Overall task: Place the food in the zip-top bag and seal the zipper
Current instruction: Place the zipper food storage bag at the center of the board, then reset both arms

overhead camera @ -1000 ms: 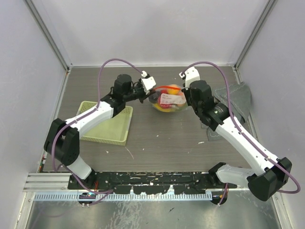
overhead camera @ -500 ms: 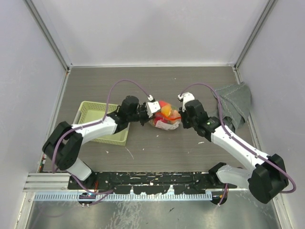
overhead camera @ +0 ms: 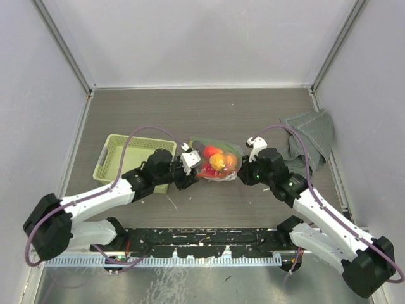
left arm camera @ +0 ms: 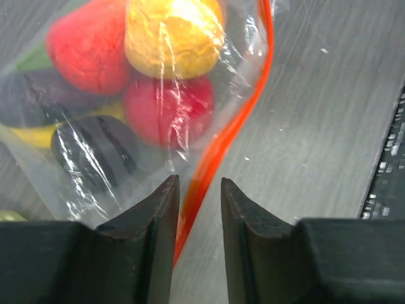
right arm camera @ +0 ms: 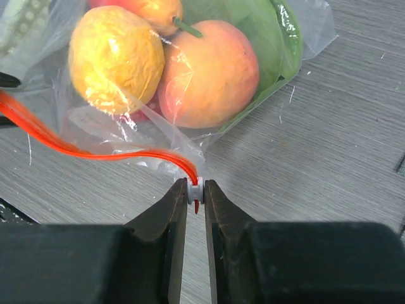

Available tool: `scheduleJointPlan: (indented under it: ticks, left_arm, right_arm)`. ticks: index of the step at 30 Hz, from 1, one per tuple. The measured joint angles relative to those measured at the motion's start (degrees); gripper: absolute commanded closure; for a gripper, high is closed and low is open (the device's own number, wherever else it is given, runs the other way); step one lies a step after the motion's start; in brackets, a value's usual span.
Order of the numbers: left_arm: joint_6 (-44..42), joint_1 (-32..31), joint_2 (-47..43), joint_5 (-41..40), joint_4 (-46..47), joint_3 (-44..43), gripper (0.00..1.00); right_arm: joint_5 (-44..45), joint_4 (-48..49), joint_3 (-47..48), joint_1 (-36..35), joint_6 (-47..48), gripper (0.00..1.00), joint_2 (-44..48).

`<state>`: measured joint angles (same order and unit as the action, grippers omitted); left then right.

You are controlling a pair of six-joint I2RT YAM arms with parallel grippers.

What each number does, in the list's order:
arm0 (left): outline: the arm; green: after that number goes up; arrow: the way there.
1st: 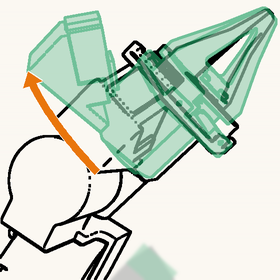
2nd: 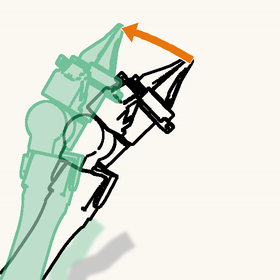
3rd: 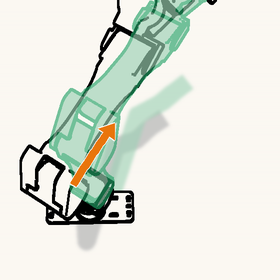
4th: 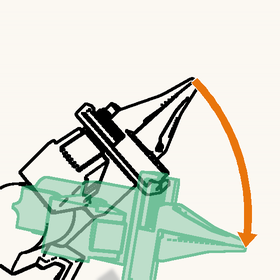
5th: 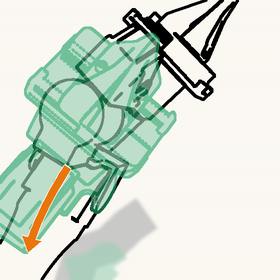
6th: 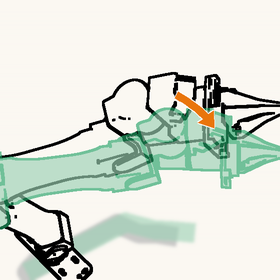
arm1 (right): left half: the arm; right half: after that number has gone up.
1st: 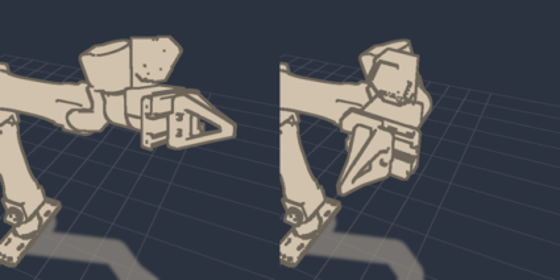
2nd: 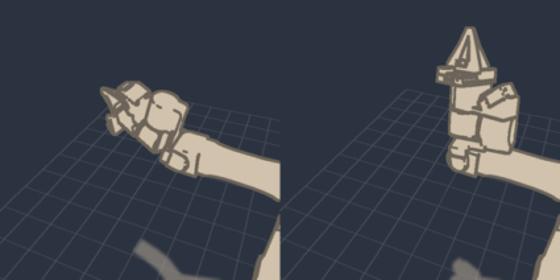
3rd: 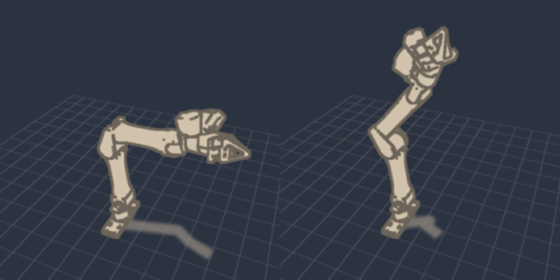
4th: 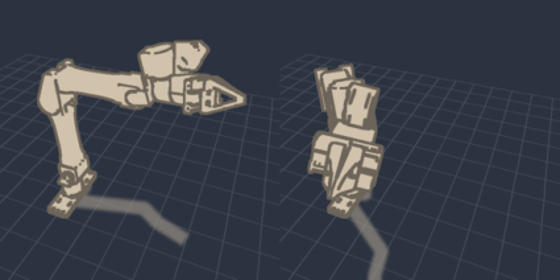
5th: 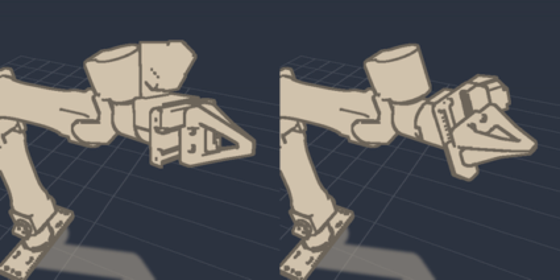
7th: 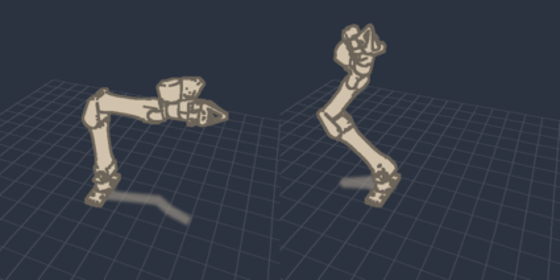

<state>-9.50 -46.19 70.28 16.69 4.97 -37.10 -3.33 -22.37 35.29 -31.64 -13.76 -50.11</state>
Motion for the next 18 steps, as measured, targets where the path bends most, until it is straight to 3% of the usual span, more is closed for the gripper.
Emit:
scheduleJointPlan:
  ticks: [2, 9, 11, 18]
  left_arm:
    - [2.1, -0.39, -3.45, -0.48, -1.97, 1.05, 0.42]
    - [12.09, -0.61, -18.67, -3.54, -8.13, 1.79, 0.2]
    - [14.78, -0.63, -22.91, -5.6, -10.36, 1.77, 0.01]
    - [20.52, -0.63, -36.15, -16.72, -21.68, 0.2, 0.02]
  right_arm:
    - [0.0, 0.02, -1.14, 0.0, -0.61, 0.64, 2.4]
    - [2.03, 0.57, -1.36, 0.0, -1.07, 0.42, 10.8]
    - [3.56, 0.07, -1.03, 0.0, -0.81, 0.36, 12.13]
    - [13.49, -3.02, 1.99, 0.0, 0.39, 0.02, 18.49]
